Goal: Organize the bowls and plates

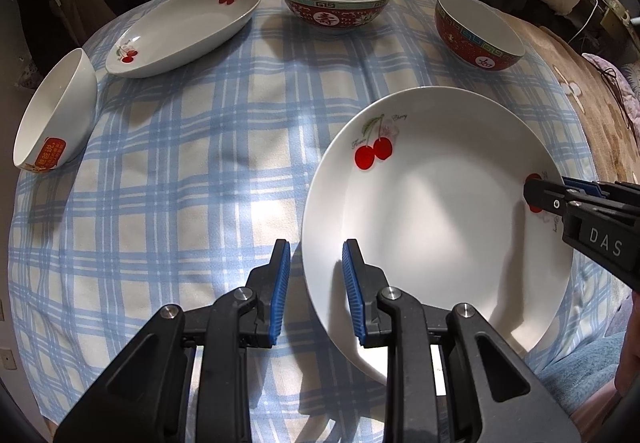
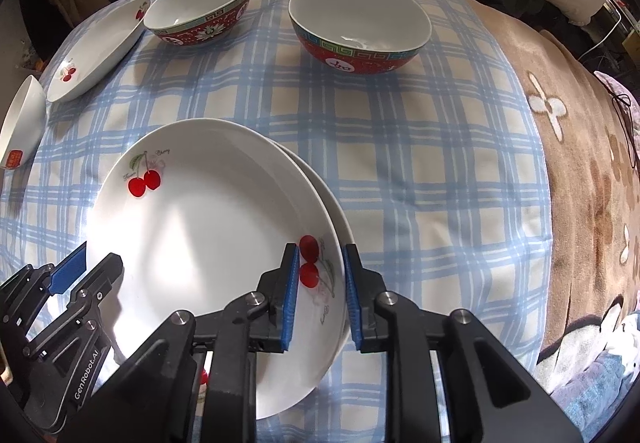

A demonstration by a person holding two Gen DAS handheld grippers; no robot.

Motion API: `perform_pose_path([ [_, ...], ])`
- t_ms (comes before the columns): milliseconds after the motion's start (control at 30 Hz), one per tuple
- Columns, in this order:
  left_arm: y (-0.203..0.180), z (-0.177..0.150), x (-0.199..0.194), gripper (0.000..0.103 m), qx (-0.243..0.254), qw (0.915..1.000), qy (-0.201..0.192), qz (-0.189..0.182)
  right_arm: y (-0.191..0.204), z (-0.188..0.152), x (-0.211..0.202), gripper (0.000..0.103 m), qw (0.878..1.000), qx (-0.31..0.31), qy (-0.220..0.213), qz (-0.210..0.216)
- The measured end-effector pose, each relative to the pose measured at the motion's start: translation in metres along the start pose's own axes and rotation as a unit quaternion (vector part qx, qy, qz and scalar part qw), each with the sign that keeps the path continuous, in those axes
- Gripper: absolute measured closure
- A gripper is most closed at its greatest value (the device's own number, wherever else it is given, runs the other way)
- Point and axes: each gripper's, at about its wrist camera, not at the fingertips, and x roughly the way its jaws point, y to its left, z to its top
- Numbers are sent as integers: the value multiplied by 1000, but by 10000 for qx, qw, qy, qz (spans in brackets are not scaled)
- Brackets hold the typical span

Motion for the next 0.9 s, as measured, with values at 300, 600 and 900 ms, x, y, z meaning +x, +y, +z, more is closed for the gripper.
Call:
perform_pose_path([
  [300, 16, 6, -11, 71, -175, 9997, 96, -131, -4, -2, 0, 69, 9996, 153, 93, 203],
  [600, 37, 11, -39, 42, -318, 9995, -56, -5, 2, 3, -34, 46, 9979, -13, -529, 381],
  [900, 68, 31, -67, 16, -298, 9984, -181, 445, 38, 23, -55, 31, 9912, -323, -807, 1002],
])
